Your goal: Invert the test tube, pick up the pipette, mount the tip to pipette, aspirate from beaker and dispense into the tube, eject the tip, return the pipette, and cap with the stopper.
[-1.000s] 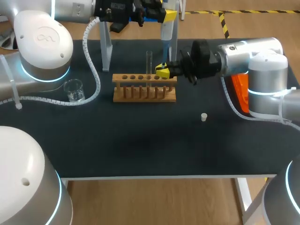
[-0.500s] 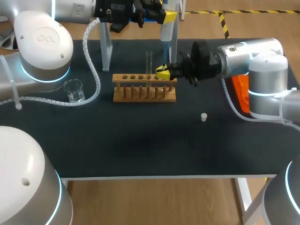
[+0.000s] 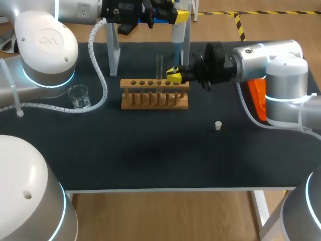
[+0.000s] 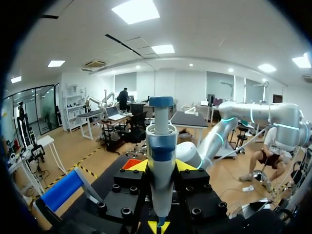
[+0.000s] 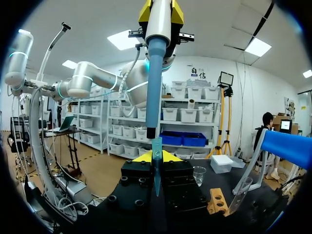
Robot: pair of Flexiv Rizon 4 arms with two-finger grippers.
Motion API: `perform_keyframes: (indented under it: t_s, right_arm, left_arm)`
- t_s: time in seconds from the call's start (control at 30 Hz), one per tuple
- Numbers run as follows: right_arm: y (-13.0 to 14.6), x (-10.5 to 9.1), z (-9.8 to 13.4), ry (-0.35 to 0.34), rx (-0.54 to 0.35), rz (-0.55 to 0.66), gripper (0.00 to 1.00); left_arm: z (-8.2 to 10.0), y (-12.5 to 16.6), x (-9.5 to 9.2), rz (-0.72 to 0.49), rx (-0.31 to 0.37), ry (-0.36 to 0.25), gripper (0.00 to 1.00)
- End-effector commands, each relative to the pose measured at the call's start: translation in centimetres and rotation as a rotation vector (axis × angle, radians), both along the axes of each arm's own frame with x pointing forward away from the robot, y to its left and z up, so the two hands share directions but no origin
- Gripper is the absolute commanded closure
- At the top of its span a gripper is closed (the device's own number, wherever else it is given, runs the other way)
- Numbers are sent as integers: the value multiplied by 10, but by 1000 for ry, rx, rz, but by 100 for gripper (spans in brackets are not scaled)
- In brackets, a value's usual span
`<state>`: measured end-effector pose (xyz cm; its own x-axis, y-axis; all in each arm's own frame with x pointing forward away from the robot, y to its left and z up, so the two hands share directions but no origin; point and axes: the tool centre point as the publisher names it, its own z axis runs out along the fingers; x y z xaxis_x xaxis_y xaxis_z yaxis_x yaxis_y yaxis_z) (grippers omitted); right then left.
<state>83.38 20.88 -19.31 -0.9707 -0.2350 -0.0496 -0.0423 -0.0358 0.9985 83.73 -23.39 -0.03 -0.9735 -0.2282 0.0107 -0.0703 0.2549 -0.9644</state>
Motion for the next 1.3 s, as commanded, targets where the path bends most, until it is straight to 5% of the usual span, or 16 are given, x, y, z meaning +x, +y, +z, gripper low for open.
perform_keyframes:
  t_s: [0.03, 0.3, 1.07, 1.3]
  right_arm:
    - [-1, 2, 2, 0, -4, 5, 100]
    - [-2, -3, -11, 20, -20, 4, 100]
    - [2, 2, 10, -12, 2, 8, 100]
    - [2, 1, -1, -14, -23, 12, 100]
  left_arm:
    - [-3, 1, 0, -3, 3, 2, 100]
    - [-3, 1, 0, -3, 3, 2, 100]
    - [-3, 1, 0, -3, 3, 2, 100]
    - [-3, 1, 0, -3, 3, 2, 100]
